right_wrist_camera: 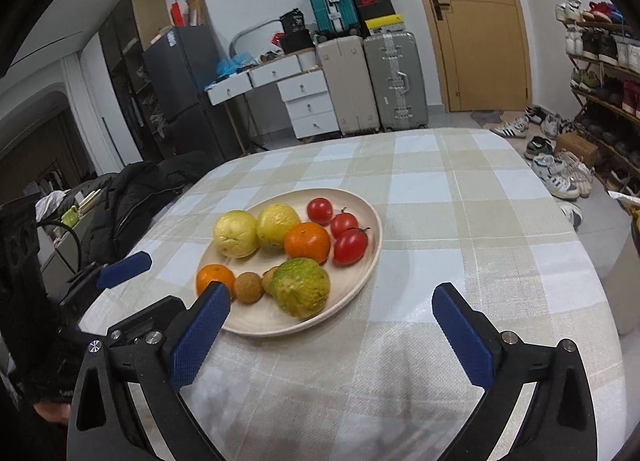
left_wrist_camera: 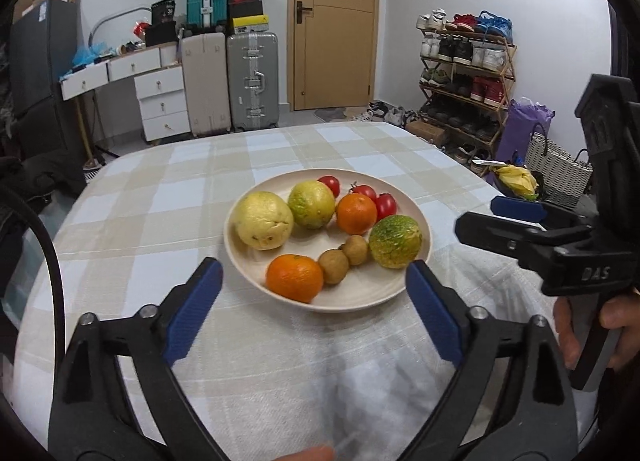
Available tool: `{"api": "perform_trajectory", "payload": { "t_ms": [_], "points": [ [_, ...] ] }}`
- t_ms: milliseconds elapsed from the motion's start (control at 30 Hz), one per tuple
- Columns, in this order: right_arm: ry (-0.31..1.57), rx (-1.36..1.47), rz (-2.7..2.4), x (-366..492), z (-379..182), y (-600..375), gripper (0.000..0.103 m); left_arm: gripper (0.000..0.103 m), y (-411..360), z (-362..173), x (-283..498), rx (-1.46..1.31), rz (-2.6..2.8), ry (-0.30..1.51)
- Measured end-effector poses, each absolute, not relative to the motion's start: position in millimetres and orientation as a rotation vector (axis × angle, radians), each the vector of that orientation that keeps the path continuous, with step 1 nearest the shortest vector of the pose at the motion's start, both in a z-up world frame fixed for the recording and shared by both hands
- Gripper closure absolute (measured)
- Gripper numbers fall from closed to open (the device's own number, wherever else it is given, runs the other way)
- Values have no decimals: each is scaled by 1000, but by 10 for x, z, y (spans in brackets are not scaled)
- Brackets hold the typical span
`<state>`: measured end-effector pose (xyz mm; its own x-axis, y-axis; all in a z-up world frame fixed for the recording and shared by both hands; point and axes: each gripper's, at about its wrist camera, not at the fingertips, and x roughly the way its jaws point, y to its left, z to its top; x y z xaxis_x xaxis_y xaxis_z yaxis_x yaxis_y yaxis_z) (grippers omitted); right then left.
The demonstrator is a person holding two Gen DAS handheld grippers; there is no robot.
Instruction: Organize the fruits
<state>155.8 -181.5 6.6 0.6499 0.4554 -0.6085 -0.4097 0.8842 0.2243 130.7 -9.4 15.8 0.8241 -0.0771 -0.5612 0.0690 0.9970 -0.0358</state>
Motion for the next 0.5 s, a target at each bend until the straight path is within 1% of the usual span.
{"api": "perform_trajectory", "payload": {
  "t_ms": [33, 333, 500],
  "points": [
    [699, 62, 501, 1518, 75, -1810, 0, 1, -65, 177, 1246, -21, -69, 584],
    [611, -46, 540, 1169, 88, -1690, 0, 1, 69, 286, 865, -30, -50, 510],
    [548, -36, 554, 1061, 147, -1699, 0, 1, 61, 262, 733, -20, -38, 492]
  ]
}}
